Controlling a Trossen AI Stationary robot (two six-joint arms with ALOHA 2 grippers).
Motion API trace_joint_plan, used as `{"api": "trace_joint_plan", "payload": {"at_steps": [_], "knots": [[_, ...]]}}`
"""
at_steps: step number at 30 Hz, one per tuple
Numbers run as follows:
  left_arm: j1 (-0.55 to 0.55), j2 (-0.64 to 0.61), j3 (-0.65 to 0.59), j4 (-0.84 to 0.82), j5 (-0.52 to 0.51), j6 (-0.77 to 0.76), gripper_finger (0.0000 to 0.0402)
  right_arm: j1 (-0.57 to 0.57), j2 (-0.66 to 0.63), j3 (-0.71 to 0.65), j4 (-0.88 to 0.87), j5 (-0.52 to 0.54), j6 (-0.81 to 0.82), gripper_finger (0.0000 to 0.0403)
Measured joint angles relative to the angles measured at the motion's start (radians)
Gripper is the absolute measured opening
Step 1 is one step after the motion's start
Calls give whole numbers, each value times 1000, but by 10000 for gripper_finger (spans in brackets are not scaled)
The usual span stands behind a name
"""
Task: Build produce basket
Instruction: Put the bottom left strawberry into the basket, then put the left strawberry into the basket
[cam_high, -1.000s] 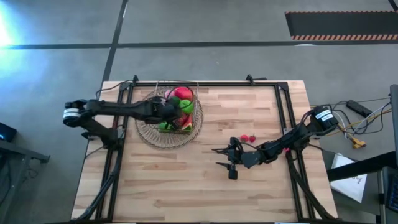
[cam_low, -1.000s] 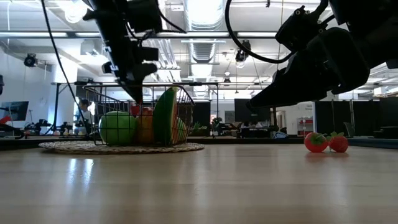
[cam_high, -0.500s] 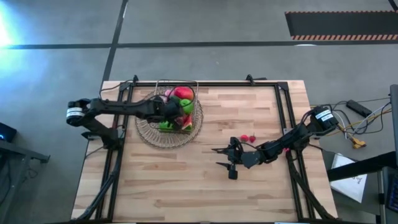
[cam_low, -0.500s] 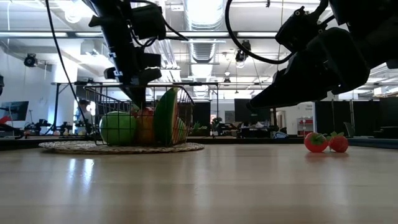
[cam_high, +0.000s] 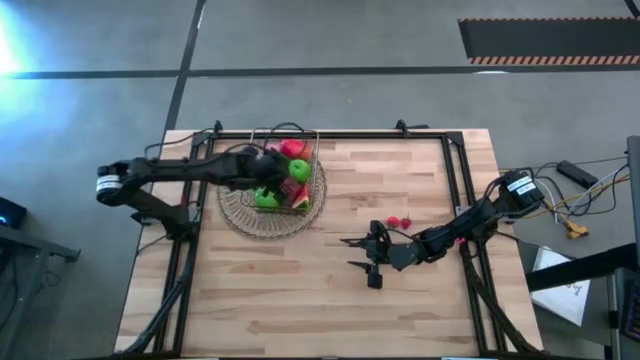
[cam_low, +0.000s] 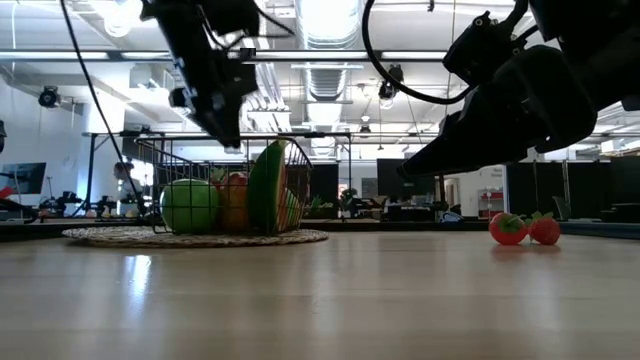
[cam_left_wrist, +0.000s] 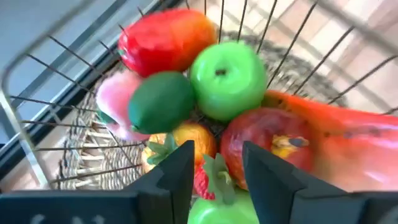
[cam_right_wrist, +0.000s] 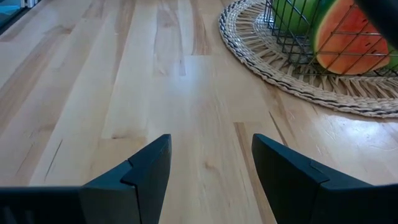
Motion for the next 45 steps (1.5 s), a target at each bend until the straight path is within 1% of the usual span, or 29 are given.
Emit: {"api": "trace_joint_plan", "payload": {"at_steps": [2,5,8,11,16,19,21,23,25,27,30,32,34,37,39,42,45], "knots": [[-13,-43,7,-7,19,-7,124,2,-1,0,-3,1,0,215],[-68,-109,-2,4,28,-52,125,7,-28,1,-42,20,-8,215],[-156,-156,-44,70,15,-70,125,12,-96,14,-160,74,4,215],[-255,-181,-104,183,-2,-80,125,19,-200,43,-411,120,64,214],[-410,-178,-210,405,-4,-79,125,33,-375,126,-936,118,246,214],[-494,-158,-261,526,-4,-79,125,80,-443,164,-1183,110,252,214],[-546,-133,-289,643,-4,-60,125,122,-474,171,-1268,106,206,214],[-598,-109,-305,751,-4,-19,125,161,-487,164,-1307,106,158,214],[-642,-75,-315,845,-3,26,125,182,-485,153,-1302,104,148,214],[-678,-40,-325,920,-2,54,125,189,-460,150,-1298,104,136,214],[-712,18,-331,1007,-2,54,125,192,-397,148,-1296,110,133,214],[-730,61,-335,1049,-3,51,125,190,-342,148,-1295,145,147,214],[-742,113,-335,1106,-3,51,125,190,-282,148,-1293,215,171,214],[-750,178,-325,1158,-2,50,125,189,-196,158,-1288,309,201,214],[-750,211,-319,1187,-2,50,125,190,-147,168,-1288,348,215,212],[-750,234,-316,1198,-3,50,125,185,-85,177,-1286,347,224,198],[-749,235,-316,1199,-3,50,125,179,-37,180,-1287,343,263,172]]}}
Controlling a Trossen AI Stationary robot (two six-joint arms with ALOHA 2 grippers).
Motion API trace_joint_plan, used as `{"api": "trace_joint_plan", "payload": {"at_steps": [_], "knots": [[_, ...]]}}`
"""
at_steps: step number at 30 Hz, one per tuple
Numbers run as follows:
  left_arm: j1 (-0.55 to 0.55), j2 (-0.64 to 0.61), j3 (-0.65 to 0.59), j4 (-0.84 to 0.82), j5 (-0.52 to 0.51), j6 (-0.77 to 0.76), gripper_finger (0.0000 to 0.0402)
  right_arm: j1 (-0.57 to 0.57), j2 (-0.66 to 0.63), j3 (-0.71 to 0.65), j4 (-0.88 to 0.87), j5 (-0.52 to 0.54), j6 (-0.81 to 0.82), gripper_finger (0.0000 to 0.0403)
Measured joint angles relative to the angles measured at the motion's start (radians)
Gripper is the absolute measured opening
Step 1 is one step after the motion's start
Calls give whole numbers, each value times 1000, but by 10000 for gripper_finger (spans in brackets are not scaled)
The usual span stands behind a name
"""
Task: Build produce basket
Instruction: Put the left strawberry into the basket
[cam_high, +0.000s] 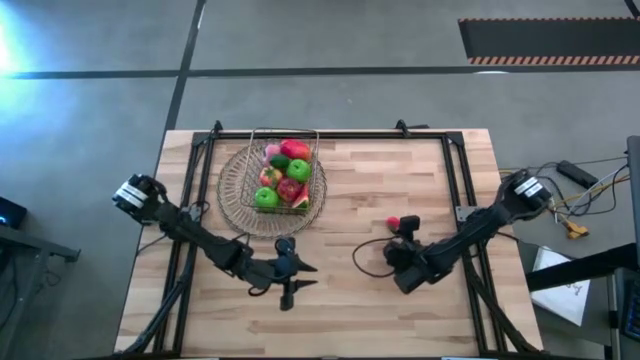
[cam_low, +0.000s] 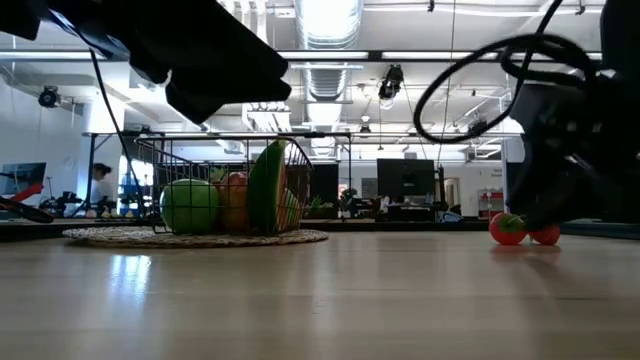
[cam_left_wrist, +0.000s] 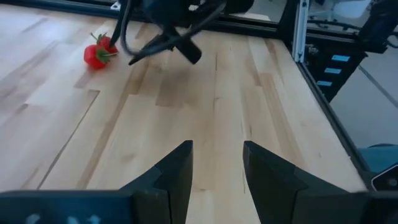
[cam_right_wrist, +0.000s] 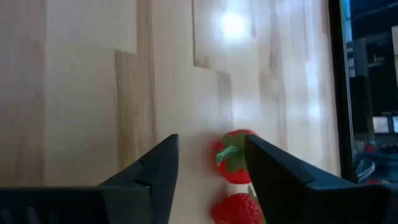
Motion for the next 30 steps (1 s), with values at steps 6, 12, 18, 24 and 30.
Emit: {"api": "trace_joint_plan", "payload": {"at_steps": [6,12,18,24,30], "knots": [[0,-9,-3,7,0,1,125,-12,56,0,-1,18,60,105],[0,-12,-4,6,0,1,125,-12,61,0,-1,58,89,37],[-1,-13,-4,7,0,1,125,-12,36,5,-8,57,87,9],[-41,-38,-5,-32,0,0,125,-12,-24,79,-57,34,72,9],[-108,-70,-9,-172,-36,-136,125,-26,-109,193,-46,-30,-32,9]]}}
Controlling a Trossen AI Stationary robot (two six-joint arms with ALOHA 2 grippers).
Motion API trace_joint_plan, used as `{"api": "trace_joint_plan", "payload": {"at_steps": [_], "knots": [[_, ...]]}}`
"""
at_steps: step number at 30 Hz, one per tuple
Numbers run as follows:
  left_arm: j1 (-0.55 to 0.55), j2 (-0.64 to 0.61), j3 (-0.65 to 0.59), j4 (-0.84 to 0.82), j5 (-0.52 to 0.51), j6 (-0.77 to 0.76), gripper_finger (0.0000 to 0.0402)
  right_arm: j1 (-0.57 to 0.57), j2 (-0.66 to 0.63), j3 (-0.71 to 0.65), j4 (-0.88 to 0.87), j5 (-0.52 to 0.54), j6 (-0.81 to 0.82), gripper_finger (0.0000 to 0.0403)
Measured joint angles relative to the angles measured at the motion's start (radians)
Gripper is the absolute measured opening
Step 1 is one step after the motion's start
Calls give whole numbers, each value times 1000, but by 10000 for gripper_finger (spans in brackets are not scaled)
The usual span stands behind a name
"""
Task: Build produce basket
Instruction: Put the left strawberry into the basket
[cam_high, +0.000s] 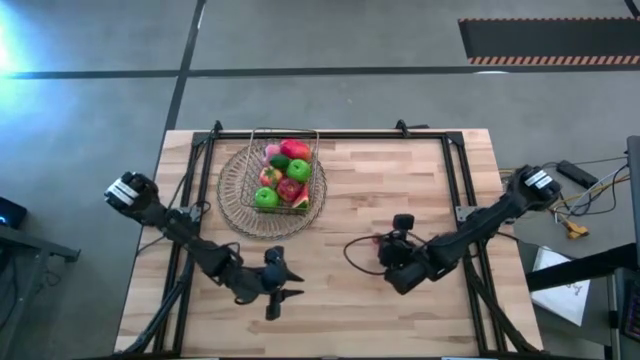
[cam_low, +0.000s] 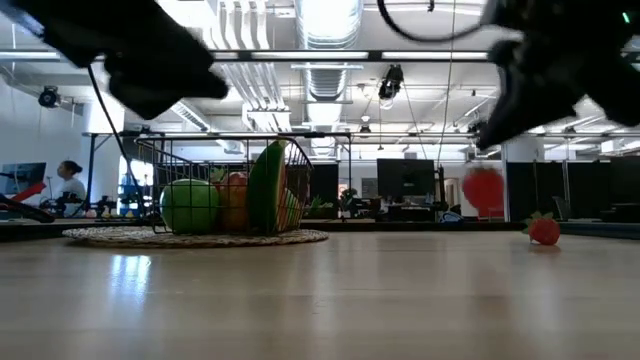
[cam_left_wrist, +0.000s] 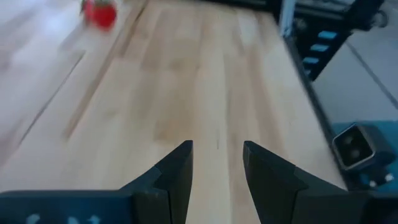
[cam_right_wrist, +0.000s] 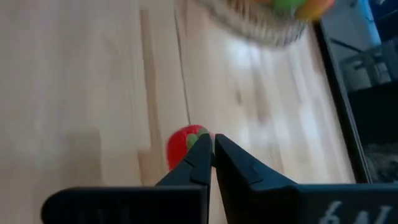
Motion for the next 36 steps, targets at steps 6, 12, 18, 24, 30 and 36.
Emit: {"api": "trace_joint_plan", "payload": {"at_steps": [6,12,18,24,30,36], "knots": [[-61,-1,-31,-156,-99,-193,125,-49,-28,136,96,-3,-231,9],[-96,-1,-74,-227,-167,-335,125,-157,6,274,294,-165,-577,9],[-102,-1,-120,-224,-197,-437,125,-327,71,363,485,-313,-785,9],[-102,-1,-122,-215,-258,-431,125,-530,193,465,552,-465,-818,9],[-102,-1,-123,-215,-302,-427,125,-693,354,584,561,-568,-813,9],[-102,-1,-123,-214,-315,-405,125,-768,510,702,585,-575,-802,9]]}}
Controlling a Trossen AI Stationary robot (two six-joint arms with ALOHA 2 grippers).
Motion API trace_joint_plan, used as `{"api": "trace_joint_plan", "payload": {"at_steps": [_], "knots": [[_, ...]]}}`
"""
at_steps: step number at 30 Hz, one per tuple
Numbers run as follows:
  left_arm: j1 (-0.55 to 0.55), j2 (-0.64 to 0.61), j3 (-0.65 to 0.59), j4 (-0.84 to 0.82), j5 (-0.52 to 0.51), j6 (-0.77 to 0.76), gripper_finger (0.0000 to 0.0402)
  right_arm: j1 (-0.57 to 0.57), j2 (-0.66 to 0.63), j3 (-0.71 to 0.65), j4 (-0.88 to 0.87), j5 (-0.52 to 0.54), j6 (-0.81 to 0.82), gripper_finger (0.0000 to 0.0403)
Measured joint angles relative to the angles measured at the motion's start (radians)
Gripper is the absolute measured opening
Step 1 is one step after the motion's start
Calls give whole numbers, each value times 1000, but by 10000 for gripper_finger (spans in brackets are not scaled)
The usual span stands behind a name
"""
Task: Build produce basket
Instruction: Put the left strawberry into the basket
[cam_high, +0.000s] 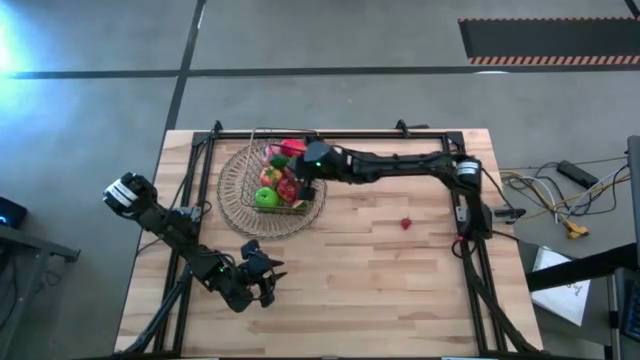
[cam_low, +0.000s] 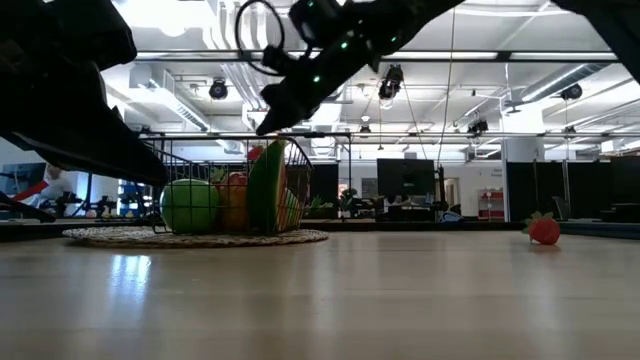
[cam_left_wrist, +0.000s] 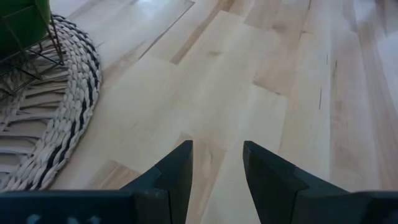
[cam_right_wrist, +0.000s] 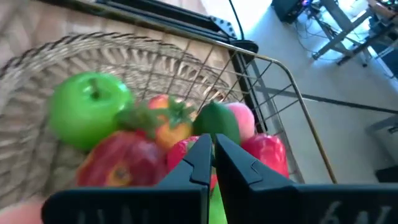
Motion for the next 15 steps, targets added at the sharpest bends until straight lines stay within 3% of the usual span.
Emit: {"api": "trace_joint_plan", "payload": {"at_steps": [7,15], "knots": [[0,0,0,0,-1,0,125,-9,124,131,-51,-7,25,9],[0,0,-1,1,-1,0,125,-9,154,176,-120,0,41,9]]}}
